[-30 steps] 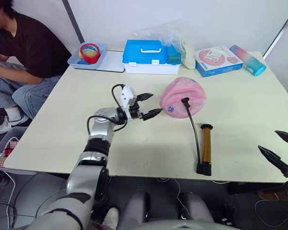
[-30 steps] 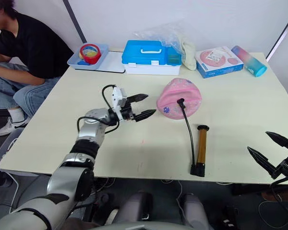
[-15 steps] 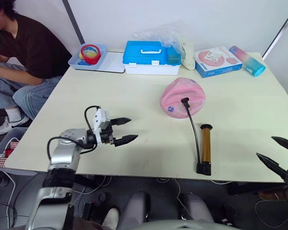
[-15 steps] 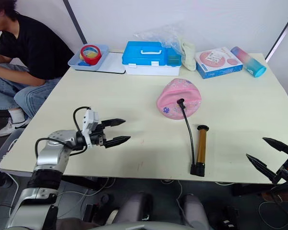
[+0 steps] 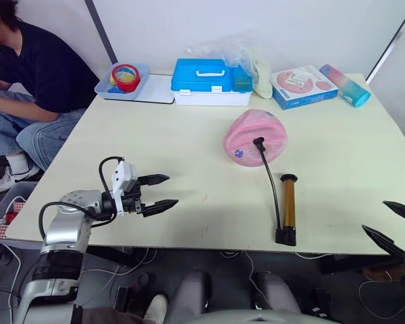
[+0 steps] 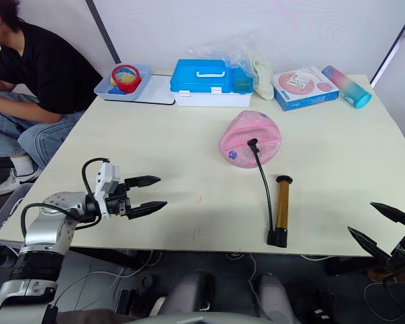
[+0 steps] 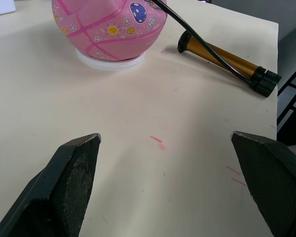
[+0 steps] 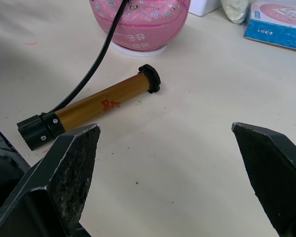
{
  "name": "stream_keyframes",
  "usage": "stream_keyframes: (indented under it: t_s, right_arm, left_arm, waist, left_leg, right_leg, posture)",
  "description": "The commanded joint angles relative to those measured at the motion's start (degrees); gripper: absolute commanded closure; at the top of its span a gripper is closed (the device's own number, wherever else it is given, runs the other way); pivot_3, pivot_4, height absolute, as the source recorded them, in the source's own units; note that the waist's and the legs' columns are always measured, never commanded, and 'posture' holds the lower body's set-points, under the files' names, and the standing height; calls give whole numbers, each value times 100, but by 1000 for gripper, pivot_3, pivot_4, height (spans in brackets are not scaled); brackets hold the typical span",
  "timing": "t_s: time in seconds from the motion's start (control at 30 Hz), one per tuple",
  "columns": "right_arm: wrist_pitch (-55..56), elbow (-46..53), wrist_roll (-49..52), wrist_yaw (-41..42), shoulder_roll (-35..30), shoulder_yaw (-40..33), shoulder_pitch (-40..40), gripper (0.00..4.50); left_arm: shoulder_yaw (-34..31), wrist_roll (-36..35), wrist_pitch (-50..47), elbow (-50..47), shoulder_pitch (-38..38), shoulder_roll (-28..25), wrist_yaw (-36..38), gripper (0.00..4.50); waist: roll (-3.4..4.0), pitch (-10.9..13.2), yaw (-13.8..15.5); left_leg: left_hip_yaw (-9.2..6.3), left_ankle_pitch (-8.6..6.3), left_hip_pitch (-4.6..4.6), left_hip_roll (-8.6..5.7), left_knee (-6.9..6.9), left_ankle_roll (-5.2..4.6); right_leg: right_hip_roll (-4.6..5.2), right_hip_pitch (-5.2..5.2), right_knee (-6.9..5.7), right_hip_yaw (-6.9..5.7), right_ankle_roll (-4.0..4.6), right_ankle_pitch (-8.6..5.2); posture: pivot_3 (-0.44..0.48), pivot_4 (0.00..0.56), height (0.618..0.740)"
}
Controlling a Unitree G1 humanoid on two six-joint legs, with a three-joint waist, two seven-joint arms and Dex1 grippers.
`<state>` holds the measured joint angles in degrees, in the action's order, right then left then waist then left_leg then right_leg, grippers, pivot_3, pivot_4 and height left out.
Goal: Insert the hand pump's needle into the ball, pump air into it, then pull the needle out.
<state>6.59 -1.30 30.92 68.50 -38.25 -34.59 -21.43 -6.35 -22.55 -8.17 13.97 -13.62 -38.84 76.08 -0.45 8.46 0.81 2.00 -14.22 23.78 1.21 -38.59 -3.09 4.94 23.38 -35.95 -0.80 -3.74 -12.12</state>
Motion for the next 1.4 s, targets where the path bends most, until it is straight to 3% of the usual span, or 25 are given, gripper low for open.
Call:
stream_keyframes:
  t_s: [0.03, 0.4, 0.7, 1.17, 1.4]
  right_arm:
    - [75, 136, 105, 46, -93, -88, -3, 0]
    - [-103, 363, 146, 43, -38, 48, -69, 0]
    - [-115, 659, 78, -66, -7, 136, -277, 0]
    - [-277, 1081, 130, -230, -43, 166, -407, 0]
    - [-324, 1164, 127, -297, -32, 211, -392, 0]
  left_arm:
    - [228, 94, 31, -467, -63, -16, -53, 20]
    - [1352, 102, -1039, -1623, -534, 318, -245, 20]
    - [2204, 273, -1644, -1311, -1476, 1282, -567, 20]
    - [2485, -68, -3761, -1006, -2377, 2475, -1321, 20]
    - [2789, 101, -4065, -835, -2576, 2918, -1699, 20]
  waist:
    - [0, 0, 4]
    - [0, 0, 8]
    - [-2, 1, 18]
    - [-5, 3, 1]
    - [-5, 3, 4]
  left_leg:
    - [1, 0, 0, 0, 0, 0]
    - [12, 0, -1, 0, 1, 0]
    - [16, 0, -1, -13, 1, -2]
    - [8, 0, 1, -18, -4, -3]
    - [7, 0, 2, -22, -4, -3]
  right_leg:
    - [0, 0, 0, 1, 0, 0]
    - [-3, 1, 0, 11, 0, 1]
    - [-18, 2, 0, 20, 0, 1]
    - [-40, 2, 0, 42, -4, 0]
    - [-40, 2, 1, 46, -4, 0]
  posture:
    - [0, 150, 740]
    - [0, 150, 740]
    - [0, 150, 740]
    - [0, 150, 740]
    - [0, 150, 740]
